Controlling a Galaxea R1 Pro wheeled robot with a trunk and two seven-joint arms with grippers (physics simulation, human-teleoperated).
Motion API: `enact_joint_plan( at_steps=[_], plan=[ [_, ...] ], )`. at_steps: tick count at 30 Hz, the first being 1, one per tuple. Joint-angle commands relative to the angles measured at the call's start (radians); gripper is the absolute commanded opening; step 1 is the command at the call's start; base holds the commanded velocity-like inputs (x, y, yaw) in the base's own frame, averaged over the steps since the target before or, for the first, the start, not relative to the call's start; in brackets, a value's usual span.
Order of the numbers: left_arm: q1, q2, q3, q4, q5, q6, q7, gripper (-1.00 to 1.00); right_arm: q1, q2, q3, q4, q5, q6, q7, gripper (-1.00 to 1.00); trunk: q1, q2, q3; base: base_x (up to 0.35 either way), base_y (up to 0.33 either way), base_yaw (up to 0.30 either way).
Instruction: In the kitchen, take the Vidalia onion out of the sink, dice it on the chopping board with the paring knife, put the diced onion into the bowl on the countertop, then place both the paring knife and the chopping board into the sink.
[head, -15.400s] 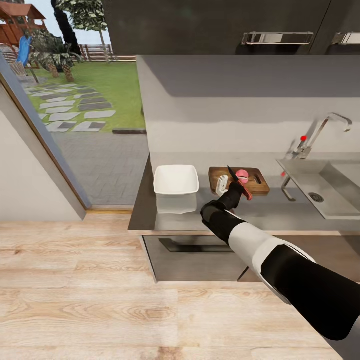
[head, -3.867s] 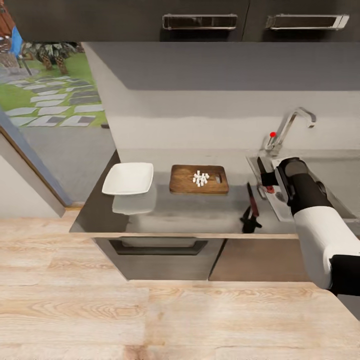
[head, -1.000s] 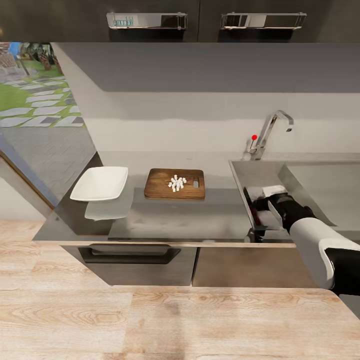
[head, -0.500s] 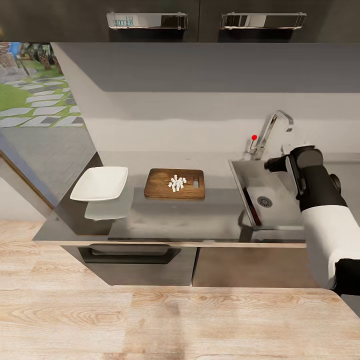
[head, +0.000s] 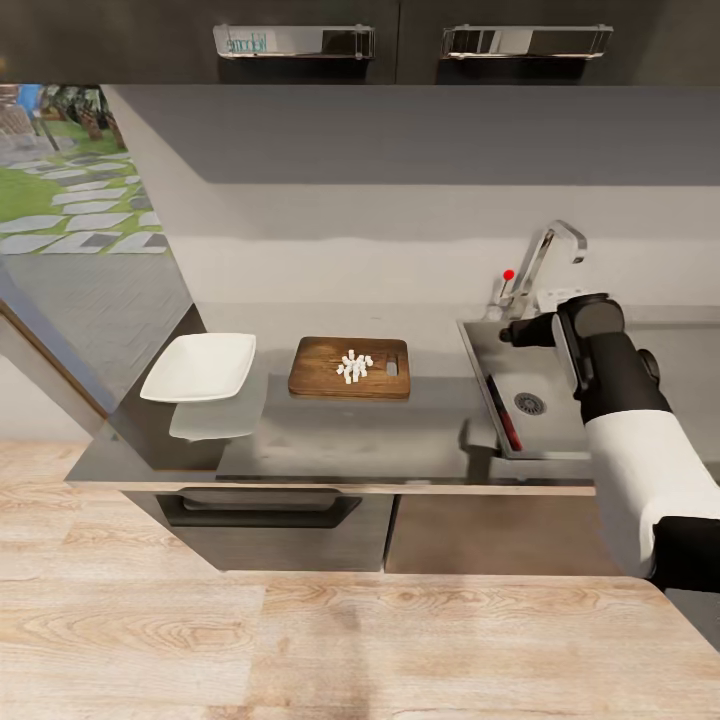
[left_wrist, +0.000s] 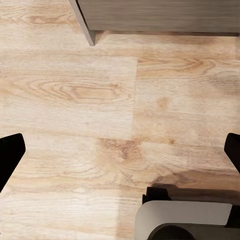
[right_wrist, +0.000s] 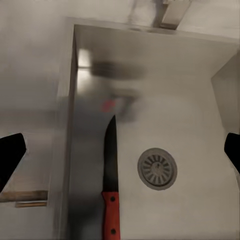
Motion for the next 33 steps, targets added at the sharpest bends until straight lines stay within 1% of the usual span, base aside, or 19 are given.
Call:
enact_joint_plan(
  at_steps=[1,4,6,9,11,14,16,23,33],
  plan=[
    [-0.002,0.001,-0.002,0.004,0.005,-0.006,-0.002,1.00,-0.001,0.006,-0.001,-0.001,0.014,0.004,0.009,1.00,0.000,-0.001,-0.001,0.000,0.000,0.000],
    [-0.002,0.002,-0.001,0.004,0.005,-0.006,-0.002,1.00,-0.001,0.011,0.000,-0.002,0.017,0.002,-0.008,1.00,0.000,-0.001,-0.001,0.000,0.000,0.000],
    [-0.002,0.002,0.000,0.004,0.005,-0.006,-0.002,1.00,-0.001,0.013,0.000,-0.002,0.017,0.001,-0.037,1.00,0.000,-0.001,-0.001,0.000,0.000,0.000],
    [-0.002,0.003,0.000,0.004,0.005,-0.006,-0.004,1.00,-0.001,0.012,0.000,-0.002,0.018,-0.002,-0.074,1.00,0.000,-0.001,-0.001,0.000,0.000,0.000],
    [-0.002,0.001,0.000,0.003,0.005,-0.006,-0.004,1.00,0.000,0.010,0.000,0.002,0.018,-0.013,-0.085,1.00,0.000,-0.001,-0.001,0.000,0.000,0.000],
    [-0.002,-0.002,0.000,0.003,0.004,-0.007,-0.005,1.00,-0.001,0.008,-0.001,0.012,0.017,-0.064,-0.096,1.00,0.000,-0.001,-0.001,0.005,0.000,0.000],
    [-0.002,0.001,-0.001,0.003,0.005,-0.007,-0.007,1.00,-0.001,0.007,-0.002,0.016,0.018,-0.088,-0.099,1.00,0.000,-0.001,-0.001,0.107,0.079,0.000],
    [-0.002,0.005,-0.003,0.004,0.004,-0.007,-0.010,1.00,-0.001,0.011,0.000,0.020,0.014,-0.105,-0.101,1.00,0.000,-0.001,-0.001,0.166,0.209,0.000],
    [-0.001,0.006,-0.003,0.004,0.004,-0.008,-0.012,1.00,-0.001,0.010,0.000,0.043,0.015,-0.105,-0.101,1.00,0.000,-0.001,-0.001,-0.009,0.290,0.000]
  ],
)
